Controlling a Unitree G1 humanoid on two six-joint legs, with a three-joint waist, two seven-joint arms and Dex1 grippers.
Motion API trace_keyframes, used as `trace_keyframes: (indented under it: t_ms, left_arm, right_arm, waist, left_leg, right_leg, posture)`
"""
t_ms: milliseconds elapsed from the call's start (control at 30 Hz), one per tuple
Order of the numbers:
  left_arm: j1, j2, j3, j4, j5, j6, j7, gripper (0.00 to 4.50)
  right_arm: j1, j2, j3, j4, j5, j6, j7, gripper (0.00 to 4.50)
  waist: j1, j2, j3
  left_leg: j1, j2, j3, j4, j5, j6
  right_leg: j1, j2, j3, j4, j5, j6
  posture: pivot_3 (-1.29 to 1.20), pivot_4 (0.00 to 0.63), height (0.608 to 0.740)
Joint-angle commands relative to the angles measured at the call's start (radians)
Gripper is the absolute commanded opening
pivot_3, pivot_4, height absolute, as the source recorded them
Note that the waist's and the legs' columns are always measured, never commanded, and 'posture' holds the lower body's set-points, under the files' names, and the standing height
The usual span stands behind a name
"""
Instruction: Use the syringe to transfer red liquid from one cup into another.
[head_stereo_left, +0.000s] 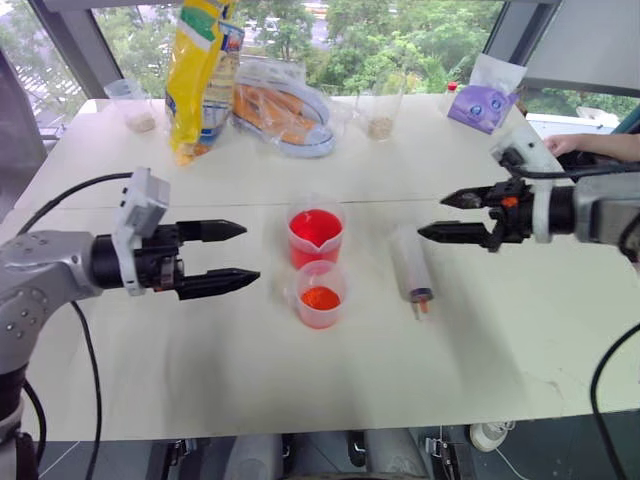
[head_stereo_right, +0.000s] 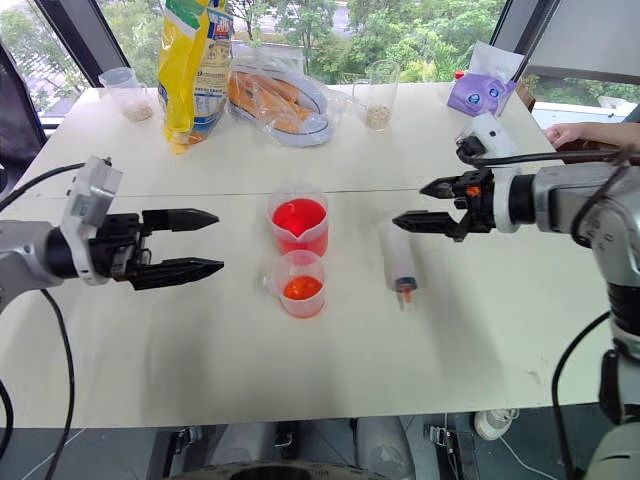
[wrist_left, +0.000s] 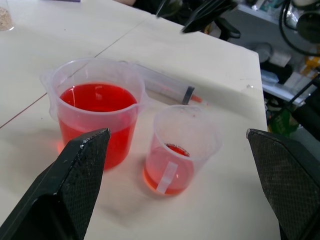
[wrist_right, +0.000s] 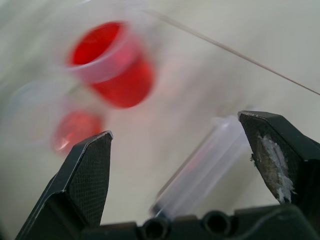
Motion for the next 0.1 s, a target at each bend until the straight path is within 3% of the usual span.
trace_keyframes:
  t_ms: [33, 100]
  left_arm:
    - [0.006, 0.022, 0.043, -0.027, -0.017, -0.012, -0.014, 4.50]
    - [0.011, 0.027, 0.049, -0.029, -0.024, -0.009, -0.015, 4.50]
  right_arm:
    - [0.039, -0.045, -0.060, -0.072, 0.045, -0.051, 0.093, 4.40]
    - [0.067, -0.052, -0.081, -0.093, 0.061, -0.065, 0.113, 4.40]
  waist:
    - [0.001, 0.000, 0.000]
    - [0.001, 0.000, 0.000]
  left_leg:
    - [0.000, 0.000, 0.000, 0.001, 0.000, 0.000]
    - [0.000, 0.000, 0.002, 0.001, 0.000, 0.000]
  right_leg:
    - [0.000, 0.000, 0.000, 0.000, 0.000, 0.000]
    - [0.000, -0.002, 0.000, 0.000, 0.000, 0.000]
  posture:
    - [0.00, 0.150, 0.740]
    - [0.00, 0.150, 0.740]
